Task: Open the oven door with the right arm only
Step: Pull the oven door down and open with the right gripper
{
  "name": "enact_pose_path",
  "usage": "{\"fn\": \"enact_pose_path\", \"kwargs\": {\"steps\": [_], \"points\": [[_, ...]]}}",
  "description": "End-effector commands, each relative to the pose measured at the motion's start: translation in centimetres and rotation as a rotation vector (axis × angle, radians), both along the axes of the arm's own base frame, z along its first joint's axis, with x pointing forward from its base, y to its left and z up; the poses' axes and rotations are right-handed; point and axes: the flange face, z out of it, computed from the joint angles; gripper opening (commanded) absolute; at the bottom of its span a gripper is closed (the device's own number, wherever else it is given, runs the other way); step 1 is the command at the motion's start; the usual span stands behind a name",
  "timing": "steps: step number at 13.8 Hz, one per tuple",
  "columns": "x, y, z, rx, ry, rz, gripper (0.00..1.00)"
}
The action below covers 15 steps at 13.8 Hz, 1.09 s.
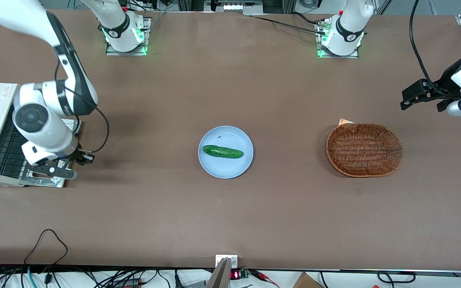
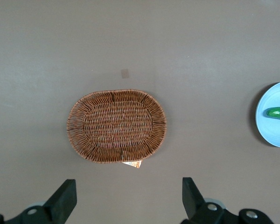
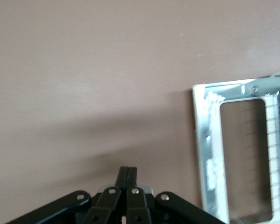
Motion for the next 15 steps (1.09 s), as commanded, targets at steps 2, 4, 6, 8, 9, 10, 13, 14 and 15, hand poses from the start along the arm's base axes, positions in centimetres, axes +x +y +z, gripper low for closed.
{"fn": "enact_pose_path", "kwargs": {"steps": [2, 4, 6, 8, 9, 10, 13, 14, 15], "points": [[-2.5, 1.0, 9.3, 0.188, 0.015, 0.019, 0.0], [-3.1, 0.8, 13.0, 0.232, 0.066, 0.05, 0.0], [-4.0, 0.8, 15.9, 0.23, 0.075, 0.046, 0.0], [-5.1, 0.8, 17.9, 0.225, 0.103, 0.045, 0.0], [-5.3, 0.8, 18.8, 0.222, 0.113, 0.057, 0.0], [-5.6, 0.8, 19.4, 0.219, 0.136, 0.064, 0.0], [-6.3, 0.7, 21.7, 0.213, 0.164, 0.11, 0.01], [-6.2, 0.7, 21.9, 0.214, 0.16, 0.117, 0.01], [-6.2, 0.6, 21.9, 0.213, 0.162, 0.124, 0.01]]}}
